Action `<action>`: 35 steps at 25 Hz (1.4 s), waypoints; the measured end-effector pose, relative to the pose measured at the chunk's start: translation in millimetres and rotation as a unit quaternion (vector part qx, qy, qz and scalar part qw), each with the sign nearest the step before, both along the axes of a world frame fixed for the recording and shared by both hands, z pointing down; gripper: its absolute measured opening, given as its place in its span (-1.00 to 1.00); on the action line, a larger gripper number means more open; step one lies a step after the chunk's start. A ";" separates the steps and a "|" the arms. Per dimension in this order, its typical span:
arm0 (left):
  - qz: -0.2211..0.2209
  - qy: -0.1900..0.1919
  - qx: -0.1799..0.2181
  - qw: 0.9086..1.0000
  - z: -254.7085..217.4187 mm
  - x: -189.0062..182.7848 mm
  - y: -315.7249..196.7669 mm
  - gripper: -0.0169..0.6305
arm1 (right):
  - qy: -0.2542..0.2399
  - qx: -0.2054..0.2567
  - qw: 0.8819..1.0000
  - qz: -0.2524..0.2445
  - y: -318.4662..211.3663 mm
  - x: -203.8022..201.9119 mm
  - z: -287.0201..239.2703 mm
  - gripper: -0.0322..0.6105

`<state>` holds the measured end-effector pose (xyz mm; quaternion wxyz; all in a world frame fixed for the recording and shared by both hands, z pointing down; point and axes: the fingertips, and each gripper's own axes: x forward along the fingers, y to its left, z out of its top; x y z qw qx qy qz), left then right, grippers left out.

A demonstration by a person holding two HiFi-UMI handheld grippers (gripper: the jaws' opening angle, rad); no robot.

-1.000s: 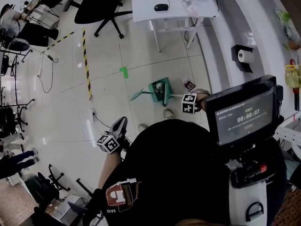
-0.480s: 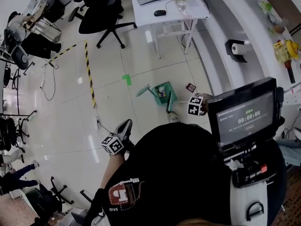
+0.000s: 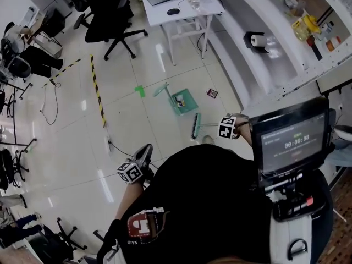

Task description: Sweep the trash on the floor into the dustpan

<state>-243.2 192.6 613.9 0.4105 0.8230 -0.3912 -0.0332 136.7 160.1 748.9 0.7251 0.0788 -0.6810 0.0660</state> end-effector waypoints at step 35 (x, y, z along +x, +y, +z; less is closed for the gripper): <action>-0.078 -0.001 0.040 0.996 -35.9 209.6 232.4 -0.96 | -0.052 -0.026 0.996 -0.074 245.0 168.9 -13.1 -0.63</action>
